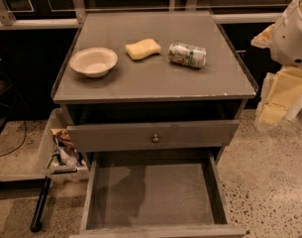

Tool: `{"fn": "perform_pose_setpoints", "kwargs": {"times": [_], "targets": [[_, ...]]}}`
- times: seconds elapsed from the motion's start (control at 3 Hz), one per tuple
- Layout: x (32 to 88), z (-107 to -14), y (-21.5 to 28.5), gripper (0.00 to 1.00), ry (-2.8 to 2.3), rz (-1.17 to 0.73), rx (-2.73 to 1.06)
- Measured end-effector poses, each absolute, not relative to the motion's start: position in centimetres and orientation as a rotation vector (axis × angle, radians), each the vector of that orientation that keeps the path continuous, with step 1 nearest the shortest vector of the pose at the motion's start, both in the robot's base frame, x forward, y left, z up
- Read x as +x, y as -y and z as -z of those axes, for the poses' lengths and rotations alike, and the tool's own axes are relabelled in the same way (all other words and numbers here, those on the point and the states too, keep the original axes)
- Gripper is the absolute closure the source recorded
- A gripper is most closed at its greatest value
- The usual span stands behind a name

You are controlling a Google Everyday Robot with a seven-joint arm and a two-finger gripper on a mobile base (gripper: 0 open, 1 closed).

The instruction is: Place 7up can into middle drawer

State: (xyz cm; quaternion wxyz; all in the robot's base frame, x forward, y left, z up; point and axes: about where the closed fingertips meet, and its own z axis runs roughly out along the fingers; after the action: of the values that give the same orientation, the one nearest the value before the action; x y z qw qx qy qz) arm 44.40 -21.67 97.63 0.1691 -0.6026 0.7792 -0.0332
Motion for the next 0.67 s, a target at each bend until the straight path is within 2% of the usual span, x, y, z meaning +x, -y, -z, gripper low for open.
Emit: {"fn": "perform_pose_setpoints", "kwargs": {"times": [0.67], "targets": [[48.4, -95.4, 21.9, 0.0, -2.06, 0.019, -1.732]]}}
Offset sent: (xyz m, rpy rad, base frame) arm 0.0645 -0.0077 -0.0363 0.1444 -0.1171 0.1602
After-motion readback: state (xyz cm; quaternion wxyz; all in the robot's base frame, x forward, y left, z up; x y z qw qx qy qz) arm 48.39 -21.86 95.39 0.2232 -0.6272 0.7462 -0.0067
